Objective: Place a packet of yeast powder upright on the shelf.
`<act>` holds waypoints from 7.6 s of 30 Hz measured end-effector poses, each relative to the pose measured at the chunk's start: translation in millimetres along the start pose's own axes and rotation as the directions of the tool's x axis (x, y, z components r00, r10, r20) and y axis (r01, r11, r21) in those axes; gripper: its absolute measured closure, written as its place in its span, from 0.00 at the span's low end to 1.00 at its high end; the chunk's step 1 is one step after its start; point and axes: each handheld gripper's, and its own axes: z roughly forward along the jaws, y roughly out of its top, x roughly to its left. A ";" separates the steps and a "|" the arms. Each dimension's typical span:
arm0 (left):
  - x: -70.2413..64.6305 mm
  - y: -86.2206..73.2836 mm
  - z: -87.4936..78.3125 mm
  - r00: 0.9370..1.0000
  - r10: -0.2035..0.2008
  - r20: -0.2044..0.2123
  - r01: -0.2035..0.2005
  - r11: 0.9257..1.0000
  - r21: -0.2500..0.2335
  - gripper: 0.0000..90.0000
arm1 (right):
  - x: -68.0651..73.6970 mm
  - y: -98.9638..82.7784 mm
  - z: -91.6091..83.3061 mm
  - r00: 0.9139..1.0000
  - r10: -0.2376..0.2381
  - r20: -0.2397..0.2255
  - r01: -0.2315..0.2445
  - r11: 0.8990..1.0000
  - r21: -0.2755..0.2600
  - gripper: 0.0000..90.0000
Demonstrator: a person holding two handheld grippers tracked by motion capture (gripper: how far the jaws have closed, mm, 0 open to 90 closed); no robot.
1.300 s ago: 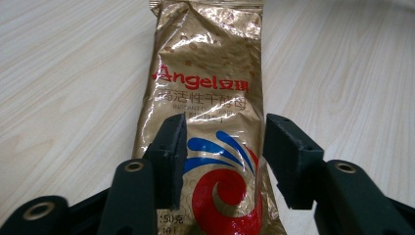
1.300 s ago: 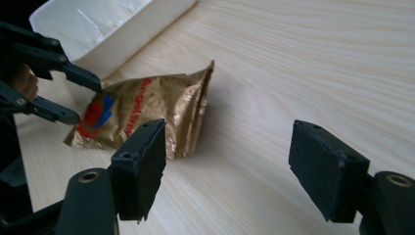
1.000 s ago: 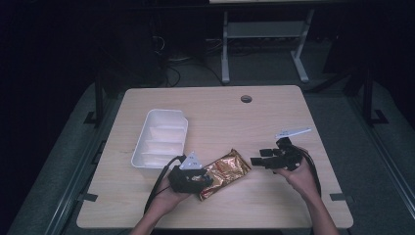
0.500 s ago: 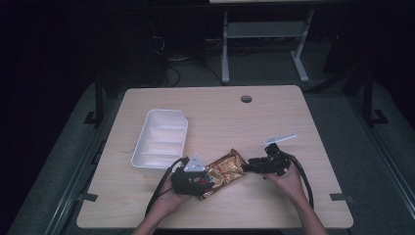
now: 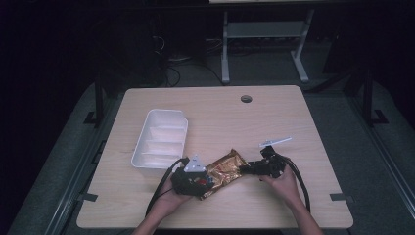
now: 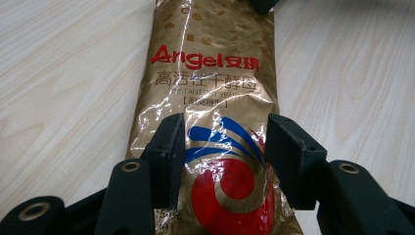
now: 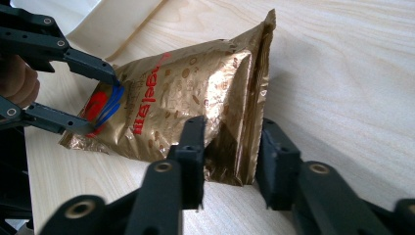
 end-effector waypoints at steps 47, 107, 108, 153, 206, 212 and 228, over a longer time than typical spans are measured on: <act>9.6 52.1 22.1 0.973 -0.002 0.232 0.040 0.987 -0.158 0.25 | 92.6 39.6 -101.3 0.878 -0.478 0.010 0.476 0.872 -0.112 0.99; -2.1 37.5 29.8 0.936 0.061 0.346 -0.028 0.994 -0.101 0.85 | 70.0 37.9 -81.8 0.889 -0.452 -0.073 0.431 0.880 -0.198 0.85; -2.0 37.0 29.6 0.937 0.061 0.344 -0.028 0.994 -0.101 0.85 | 68.1 36.9 -81.8 0.893 -0.444 -0.073 0.422 0.883 -0.205 0.81; -16.4 7.0 -9.3 0.978 0.081 0.190 -0.055 0.989 -0.139 0.48 | 59.7 28.6 -85.0 0.918 -0.389 -0.071 0.368 0.906 -0.210 0.88; -19.3 -16.2 -19.5 0.988 0.118 0.099 -0.106 0.987 -0.124 0.25 | 55.2 131.5 -48.8 0.923 -0.380 -0.065 0.364 0.915 -0.174 0.88; -22.1 -19.9 -20.1 0.986 0.128 0.104 -0.116 0.987 -0.115 0.25 | 58.4 140.0 -44.2 0.919 -0.388 -0.071 0.372 0.912 -0.171 0.88; -24.3 -19.5 -18.7 0.984 0.142 0.109 -0.130 0.985 -0.112 0.25 | 74.6 168.3 -26.1 0.901 -0.421 -0.101 0.400 0.899 -0.181 0.88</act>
